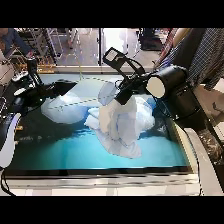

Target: Fold the clothes and pants, and hang the long-sleeved shirts on hangers.

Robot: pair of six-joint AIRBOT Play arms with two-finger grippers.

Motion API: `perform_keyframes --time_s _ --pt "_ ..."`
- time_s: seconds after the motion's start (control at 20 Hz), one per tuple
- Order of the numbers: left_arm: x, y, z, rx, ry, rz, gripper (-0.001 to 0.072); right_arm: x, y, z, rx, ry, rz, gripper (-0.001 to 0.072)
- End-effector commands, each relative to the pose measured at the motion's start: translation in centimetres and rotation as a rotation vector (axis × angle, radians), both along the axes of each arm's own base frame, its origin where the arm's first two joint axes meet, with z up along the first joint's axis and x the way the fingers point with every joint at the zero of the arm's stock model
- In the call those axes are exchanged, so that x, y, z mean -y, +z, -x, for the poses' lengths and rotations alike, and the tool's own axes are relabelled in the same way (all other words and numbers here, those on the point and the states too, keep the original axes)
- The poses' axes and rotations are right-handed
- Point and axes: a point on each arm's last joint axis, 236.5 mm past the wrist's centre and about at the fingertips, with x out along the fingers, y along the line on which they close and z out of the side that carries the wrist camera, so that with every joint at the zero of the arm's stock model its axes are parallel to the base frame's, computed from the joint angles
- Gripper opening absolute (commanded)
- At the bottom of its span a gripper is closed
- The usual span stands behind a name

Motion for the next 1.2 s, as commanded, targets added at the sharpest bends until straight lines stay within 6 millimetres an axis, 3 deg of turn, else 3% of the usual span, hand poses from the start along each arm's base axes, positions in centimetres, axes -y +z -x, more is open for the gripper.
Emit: perform_keyframes --time_s 0.0,0.15,0.35,0.5,0.7,0.95,1.15 --pt "0.3 0.2 0.0 0.062 0.014 -0.001 0.0011 -0.1 0.3 -0.3 -0.004 -0.021 -0.044 0.0014" --pt "1.4 0.1 -0.1 0.107 0.026 -0.008 0.0011 -0.4 0.5 -0.3 0.003 -0.015 -0.057 0.0014" --pt "0.6 0.3 -0.4 0.106 0.044 -0.002 0.0011 0.8 0.0 -0.6 -0.014 -0.056 -0.032 0.0014" --pt "-0.6 0.2 -0.7 0.074 0.056 -0.013 0.0011 2.6 -0.6 -1.4 -0.053 -0.181 -0.08 0.0014" --pt "-0.4 -1.8 -0.4 0.044 0.04 -0.113 0.001 4.8 -2.1 -3.2 -0.107 -0.337 -0.156 0.0014" --pt "-0.5 -1.6 -1.1 0.043 0.075 -0.112 0.001 4.4 -2.6 -3.4 -0.11 -0.313 -0.146 0.0014" --pt "-0.7 -0.3 -2.8 0.079 0.159 -0.065 0.001 2.3 -2.7 -2.3 -0.148 -0.215 -0.171 0.0014"
